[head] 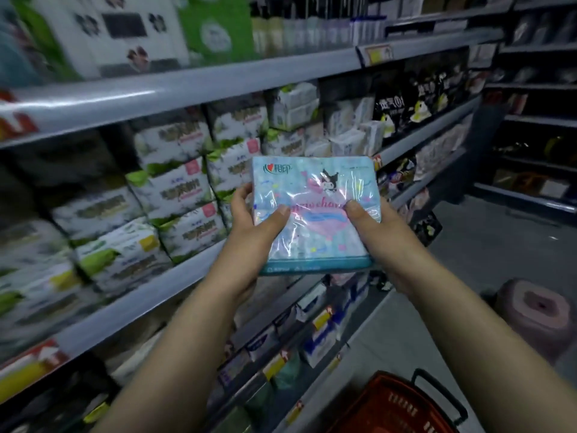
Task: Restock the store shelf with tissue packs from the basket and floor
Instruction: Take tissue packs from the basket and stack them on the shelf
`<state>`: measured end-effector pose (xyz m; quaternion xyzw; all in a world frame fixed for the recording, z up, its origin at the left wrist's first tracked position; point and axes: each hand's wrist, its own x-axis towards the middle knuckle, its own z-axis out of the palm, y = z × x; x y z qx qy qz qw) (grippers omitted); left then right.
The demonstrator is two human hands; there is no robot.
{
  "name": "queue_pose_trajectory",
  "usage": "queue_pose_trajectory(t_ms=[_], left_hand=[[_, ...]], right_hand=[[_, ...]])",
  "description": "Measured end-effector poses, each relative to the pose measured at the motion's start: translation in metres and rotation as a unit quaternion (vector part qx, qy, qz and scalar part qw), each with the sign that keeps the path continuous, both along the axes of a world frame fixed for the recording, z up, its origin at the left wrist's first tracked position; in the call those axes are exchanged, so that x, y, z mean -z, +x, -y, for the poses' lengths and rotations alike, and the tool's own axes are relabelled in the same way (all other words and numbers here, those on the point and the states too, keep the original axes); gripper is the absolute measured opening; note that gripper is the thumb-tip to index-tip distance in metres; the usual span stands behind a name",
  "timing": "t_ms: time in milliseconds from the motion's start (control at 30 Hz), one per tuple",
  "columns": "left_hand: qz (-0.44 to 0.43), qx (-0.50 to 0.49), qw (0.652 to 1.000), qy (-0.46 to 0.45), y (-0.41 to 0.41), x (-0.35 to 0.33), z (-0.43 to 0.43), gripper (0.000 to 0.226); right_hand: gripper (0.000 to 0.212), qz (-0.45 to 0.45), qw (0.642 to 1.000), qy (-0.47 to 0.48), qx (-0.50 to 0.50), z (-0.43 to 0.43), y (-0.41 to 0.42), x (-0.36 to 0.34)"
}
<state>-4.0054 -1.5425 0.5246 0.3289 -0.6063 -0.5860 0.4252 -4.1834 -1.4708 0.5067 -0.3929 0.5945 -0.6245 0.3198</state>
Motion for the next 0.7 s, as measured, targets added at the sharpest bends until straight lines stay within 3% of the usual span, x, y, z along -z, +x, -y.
queue_pose_trajectory(t_ms=[167, 333, 533, 700], left_hand=[[-0.001, -0.103, 0.991, -0.090, 0.027, -0.041, -0.004, 0.056], [0.026, -0.189, 0.967, -0.167, 0.056, -0.079, -0.007, 0.047], [0.142, -0.362, 0.884, -0.260, 0.101, -0.123, 0.002, 0.046], [0.166, -0.458, 0.812, -0.321, 0.140, -0.157, 0.018, 0.044]], right_hand=[[0.016, -0.023, 0.995, -0.061, -0.072, 0.021, 0.020, -0.043], [0.038, -0.039, 0.982, -0.115, -0.144, 0.044, 0.043, -0.085], [0.082, -0.095, 0.963, -0.162, -0.195, 0.079, 0.088, -0.129], [0.075, -0.114, 0.946, -0.236, -0.192, 0.104, 0.135, -0.171]])
